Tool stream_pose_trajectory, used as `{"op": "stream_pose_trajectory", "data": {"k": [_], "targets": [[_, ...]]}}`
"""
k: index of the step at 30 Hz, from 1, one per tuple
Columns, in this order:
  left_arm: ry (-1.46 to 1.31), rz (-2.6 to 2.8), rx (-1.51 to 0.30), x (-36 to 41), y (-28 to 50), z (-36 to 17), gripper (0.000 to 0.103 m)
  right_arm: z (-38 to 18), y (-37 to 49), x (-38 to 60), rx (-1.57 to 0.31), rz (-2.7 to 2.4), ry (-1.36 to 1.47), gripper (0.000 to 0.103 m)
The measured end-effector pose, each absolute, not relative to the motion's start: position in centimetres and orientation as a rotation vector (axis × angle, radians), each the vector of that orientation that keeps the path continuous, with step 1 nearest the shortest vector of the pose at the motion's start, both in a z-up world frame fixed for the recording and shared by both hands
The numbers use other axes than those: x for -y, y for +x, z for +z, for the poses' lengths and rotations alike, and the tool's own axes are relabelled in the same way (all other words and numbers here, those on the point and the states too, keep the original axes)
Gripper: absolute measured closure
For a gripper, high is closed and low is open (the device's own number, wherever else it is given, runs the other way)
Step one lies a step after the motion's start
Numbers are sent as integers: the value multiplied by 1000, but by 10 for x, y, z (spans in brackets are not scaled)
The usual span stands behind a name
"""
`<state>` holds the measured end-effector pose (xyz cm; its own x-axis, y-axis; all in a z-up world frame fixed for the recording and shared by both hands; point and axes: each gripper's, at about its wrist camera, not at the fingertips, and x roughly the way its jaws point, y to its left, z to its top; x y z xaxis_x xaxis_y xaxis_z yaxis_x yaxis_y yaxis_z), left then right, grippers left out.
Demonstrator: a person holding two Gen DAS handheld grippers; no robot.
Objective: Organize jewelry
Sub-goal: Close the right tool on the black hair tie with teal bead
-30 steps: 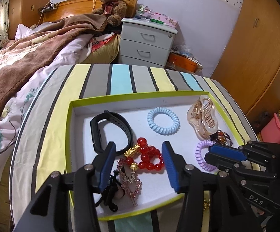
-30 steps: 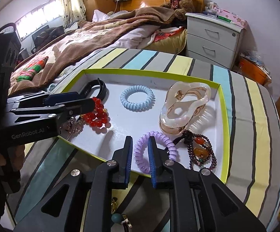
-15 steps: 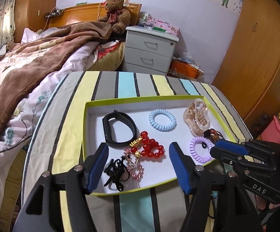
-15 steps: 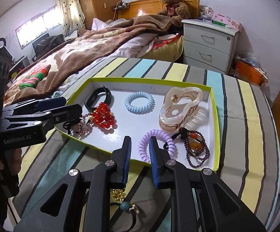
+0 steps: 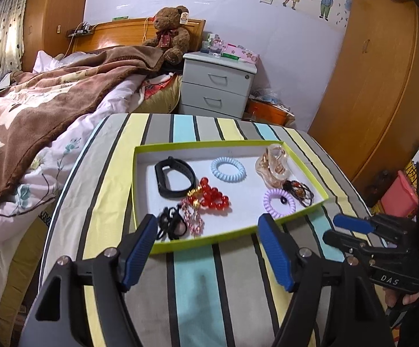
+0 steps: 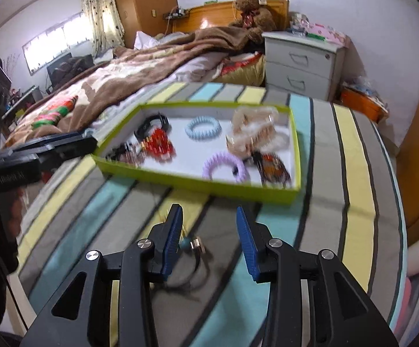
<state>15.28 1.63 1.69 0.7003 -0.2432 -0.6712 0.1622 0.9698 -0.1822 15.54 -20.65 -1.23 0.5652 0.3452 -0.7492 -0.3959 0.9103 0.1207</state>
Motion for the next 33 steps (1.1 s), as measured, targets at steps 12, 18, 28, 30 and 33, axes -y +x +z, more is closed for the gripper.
{"op": "stream_pose_trajectory", "data": {"k": [12, 18, 28, 30, 33], "targets": [[-132, -204, -808, -22, 136, -3, 29, -44, 147, 197, -941, 432, -78, 63], [-129, -203, -817, -23, 137, -5, 29, -52, 145, 189, -938, 418, -102, 63], [-112, -216, -838, -9, 141, -10, 29, -51, 140, 202, -927, 423, -104, 96], [-105, -222, -842, -4, 143, -11, 29, -50, 138, 208, -919, 418, -91, 96], [-94, -227, -847, 3, 146, -12, 29, -45, 135, 218, -899, 413, -59, 96]]}}
